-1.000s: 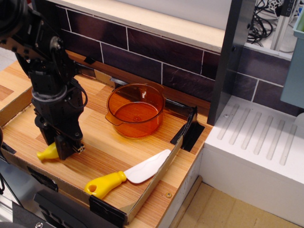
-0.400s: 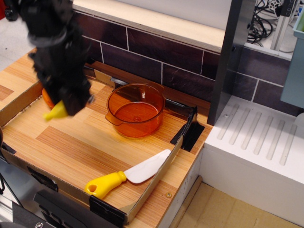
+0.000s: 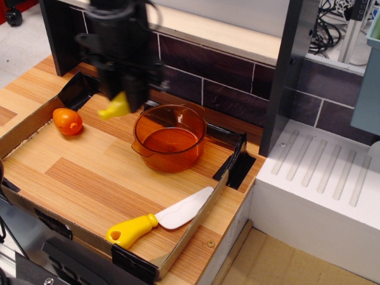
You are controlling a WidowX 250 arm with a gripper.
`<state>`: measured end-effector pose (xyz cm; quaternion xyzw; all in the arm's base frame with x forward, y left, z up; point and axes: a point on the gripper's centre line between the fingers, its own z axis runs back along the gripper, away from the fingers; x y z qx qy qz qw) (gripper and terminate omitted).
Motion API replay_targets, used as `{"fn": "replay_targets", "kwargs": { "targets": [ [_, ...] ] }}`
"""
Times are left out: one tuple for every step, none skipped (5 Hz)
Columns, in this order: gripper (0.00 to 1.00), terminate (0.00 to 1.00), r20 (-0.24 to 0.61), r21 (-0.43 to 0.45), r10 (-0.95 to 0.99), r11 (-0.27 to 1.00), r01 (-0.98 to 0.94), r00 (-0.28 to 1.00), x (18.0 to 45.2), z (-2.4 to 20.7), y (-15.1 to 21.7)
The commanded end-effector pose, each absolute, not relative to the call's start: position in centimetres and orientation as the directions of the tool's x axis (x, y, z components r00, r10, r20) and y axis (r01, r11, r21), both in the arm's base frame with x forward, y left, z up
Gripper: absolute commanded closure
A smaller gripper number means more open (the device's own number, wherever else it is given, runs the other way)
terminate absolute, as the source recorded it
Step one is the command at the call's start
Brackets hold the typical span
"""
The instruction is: Put banana in pot
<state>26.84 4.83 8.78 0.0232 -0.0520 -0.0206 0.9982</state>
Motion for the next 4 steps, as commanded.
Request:
{"fn": "replay_targets", "kwargs": {
  "targets": [
    [1.00, 0.00, 0.109, 0.099, -0.033, 0.995, 0.022, 0.994, 29.6, 7.7, 3.4],
    [0.00, 0.00, 0.081, 0.117, -0.049, 0.992, 0.039, 0.996, 29.7, 7.2, 3.2],
    [0.00, 0.00, 0.087, 0.115, -0.052, 0.992, 0.041, 0.995, 29.2, 7.4, 3.4],
    [0.00, 0.00, 0.137, 0.097, -0.052, 0.995, 0.039, 0.989, 28.9, 9.9, 3.7]
  ]
}}
